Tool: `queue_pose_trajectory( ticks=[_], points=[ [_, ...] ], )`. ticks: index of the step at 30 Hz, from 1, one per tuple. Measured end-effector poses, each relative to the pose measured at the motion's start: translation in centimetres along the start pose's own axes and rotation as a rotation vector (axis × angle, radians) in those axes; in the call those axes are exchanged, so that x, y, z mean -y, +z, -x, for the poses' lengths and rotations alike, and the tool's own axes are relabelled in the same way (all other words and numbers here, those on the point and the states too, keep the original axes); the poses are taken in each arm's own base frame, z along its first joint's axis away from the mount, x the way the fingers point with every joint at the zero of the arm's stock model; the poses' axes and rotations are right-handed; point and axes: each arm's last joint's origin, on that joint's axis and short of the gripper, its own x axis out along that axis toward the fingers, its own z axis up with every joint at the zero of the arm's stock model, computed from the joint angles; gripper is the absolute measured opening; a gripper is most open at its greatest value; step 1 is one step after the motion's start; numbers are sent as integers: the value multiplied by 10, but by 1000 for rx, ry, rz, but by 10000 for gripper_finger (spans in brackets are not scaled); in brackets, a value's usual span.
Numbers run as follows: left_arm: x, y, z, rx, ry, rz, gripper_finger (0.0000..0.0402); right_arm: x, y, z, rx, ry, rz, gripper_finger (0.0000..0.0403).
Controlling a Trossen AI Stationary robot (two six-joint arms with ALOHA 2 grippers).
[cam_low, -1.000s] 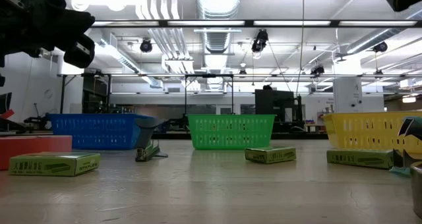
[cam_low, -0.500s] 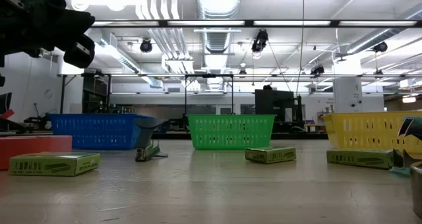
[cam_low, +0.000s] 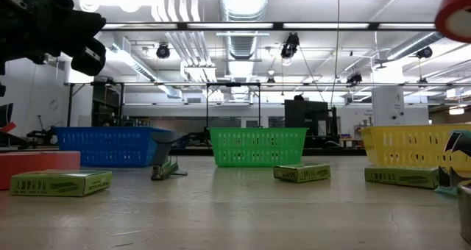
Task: Pick and place Stapler, Stapler remover, tape
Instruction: Put the right orange tape into the yellow bin
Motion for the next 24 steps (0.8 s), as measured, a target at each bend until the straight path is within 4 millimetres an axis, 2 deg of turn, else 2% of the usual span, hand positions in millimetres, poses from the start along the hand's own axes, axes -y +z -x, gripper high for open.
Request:
queue_pose_trajectory(
  ticks=[13,18,24],
  points=[
    [0,0,0,-2,0,0,42,2,3,0,38,-14,10,265],
    [0,0,0,-2,0,1,42,3,3,0,35,-22,-62,262],
    [0,0,0,-1,0,0,42,15,-2,4,-25,-124,-187,264]
  ],
)
